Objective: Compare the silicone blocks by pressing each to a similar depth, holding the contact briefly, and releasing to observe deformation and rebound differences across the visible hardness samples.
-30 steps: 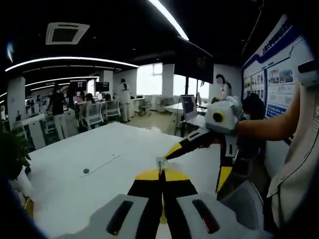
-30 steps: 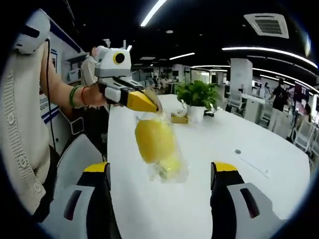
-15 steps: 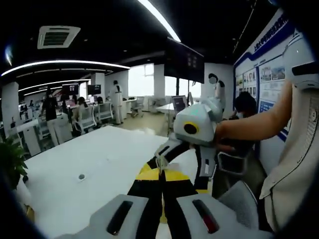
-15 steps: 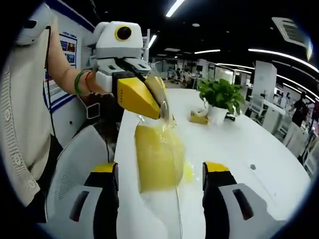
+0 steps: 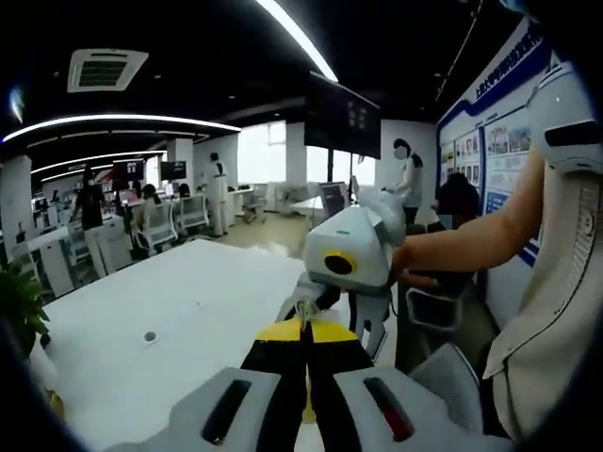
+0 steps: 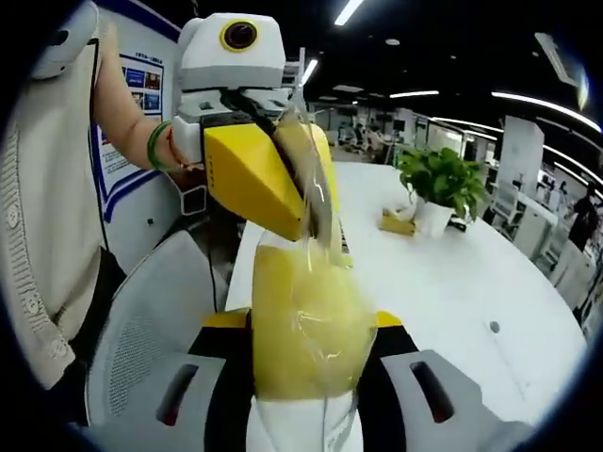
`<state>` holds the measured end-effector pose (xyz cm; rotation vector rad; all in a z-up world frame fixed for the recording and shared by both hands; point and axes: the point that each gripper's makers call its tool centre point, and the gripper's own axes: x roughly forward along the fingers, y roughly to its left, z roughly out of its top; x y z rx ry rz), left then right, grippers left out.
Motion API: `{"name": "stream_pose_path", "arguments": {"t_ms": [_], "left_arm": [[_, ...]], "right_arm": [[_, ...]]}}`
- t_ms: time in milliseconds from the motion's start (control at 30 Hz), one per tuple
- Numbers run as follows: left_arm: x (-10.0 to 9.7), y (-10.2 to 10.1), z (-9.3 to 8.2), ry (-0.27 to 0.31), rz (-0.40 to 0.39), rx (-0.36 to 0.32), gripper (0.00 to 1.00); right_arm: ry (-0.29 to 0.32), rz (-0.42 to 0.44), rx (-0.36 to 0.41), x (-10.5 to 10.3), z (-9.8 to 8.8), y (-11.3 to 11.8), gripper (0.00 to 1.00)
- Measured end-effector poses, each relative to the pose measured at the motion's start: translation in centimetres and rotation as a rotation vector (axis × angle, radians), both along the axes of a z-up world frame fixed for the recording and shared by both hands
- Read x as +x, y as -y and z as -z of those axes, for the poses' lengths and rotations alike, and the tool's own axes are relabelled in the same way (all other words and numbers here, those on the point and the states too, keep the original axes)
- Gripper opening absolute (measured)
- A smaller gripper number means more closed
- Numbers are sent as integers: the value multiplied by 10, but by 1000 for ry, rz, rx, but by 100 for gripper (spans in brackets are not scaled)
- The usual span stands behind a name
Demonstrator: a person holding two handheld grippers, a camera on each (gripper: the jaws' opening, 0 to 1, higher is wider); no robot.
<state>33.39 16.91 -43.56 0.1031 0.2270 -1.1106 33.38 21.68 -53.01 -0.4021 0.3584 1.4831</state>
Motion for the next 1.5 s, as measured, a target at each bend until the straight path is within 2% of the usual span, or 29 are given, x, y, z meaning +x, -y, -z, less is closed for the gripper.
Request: {"name": "stream_pose_path", "arguments": {"t_ms": [267,533,600,700,833,867,933,967,1000,1133,1300,1333,1400,1433,1500], "left_arm": [[-4,3,2,7,13,10,0],[-9,3,0,13,30,3,0],[-11,4,-1,22,37,0,0],[-12,4,0,30,44,9,0],[-16,4,3,40,58,17,0],[-16,4,3,39,59,17,0],[-16,4,4,46,59,21,0],[-16,4,4,51,60,23,0],[-17,4,4,55,63,24,0],[-17,4,4,66,70,25,0],[-16,5,3,71,67,16,0],[-16,6,3,71,67,16,0],[-16,6,3,74,70,17,0],[-16,7,3,72,70,17,0],[-16,7,4,69,73,16,0]], "right_arm": [[51,-18,-42,-1,3,5,28],[84,-11,-43,-5,1,5,20],[77,-9,-41,-6,1,5,18],[10,11,-45,-10,3,5,16],[11,5,-48,-12,5,5,14],[56,11,-40,-8,4,4,13],[25,7,-51,-11,6,5,13],[35,9,-50,-10,6,5,13],[15,11,-48,-12,6,5,12],[6,11,-49,-13,6,5,12],[-65,14,-46,-16,5,7,12],[-31,16,-43,-13,5,7,12],[-60,7,-48,-16,6,8,12],[-38,7,-42,-15,6,7,12],[-54,4,-48,-17,7,8,12]]}}
